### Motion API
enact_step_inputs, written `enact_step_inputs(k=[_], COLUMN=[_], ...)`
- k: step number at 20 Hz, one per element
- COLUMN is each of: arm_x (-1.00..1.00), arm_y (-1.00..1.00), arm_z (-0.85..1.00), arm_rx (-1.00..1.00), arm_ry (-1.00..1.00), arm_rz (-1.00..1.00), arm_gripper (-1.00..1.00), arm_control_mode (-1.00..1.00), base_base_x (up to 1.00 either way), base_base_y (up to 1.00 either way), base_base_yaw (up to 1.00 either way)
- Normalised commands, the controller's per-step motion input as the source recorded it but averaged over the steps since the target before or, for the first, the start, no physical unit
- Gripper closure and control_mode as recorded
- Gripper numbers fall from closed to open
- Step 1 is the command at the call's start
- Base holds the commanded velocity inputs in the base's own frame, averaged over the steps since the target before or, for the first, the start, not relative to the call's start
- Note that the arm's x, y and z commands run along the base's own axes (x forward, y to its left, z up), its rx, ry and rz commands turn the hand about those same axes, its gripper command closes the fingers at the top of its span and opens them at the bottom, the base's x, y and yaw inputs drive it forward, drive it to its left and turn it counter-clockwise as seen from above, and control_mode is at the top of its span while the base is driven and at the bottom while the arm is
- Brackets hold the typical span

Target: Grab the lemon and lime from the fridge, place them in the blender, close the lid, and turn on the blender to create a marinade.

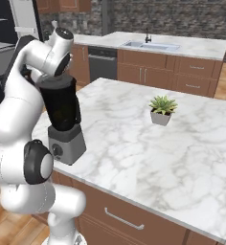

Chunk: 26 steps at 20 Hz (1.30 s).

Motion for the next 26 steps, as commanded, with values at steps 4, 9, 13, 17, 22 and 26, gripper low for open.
enact_step_inputs(k=[4,9,13,17,22,26], arm_x=[0.0,-0.07,-0.05,-0.12,-0.25,-0.79], arm_y=[0.5,0.03,0.0,0.2,0.5,0.19], arm_z=[-0.01,0.0,0.0,0.19,0.44,0.3], arm_rx=[-0.04,0.0,0.0,0.0,-0.01,-0.03], arm_ry=[0.0,0.04,0.04,-0.02,-0.11,-0.07], arm_rz=[-0.02,-0.09,-0.1,-0.03,0.0,-0.05], arm_gripper=[-1.0,-1.0,-1.0,-1.0,-1.0,-1.0], arm_control_mode=[-1.0,-1.0,-1.0,-1.0,-1.0,-1.0], base_base_x=[0.0,0.0,0.0,0.0,0.0,0.0], base_base_y=[0.0,0.0,0.0,0.0,0.0,0.0], base_base_yaw=[0.0,0.0,0.0,0.0,0.0,0.0])
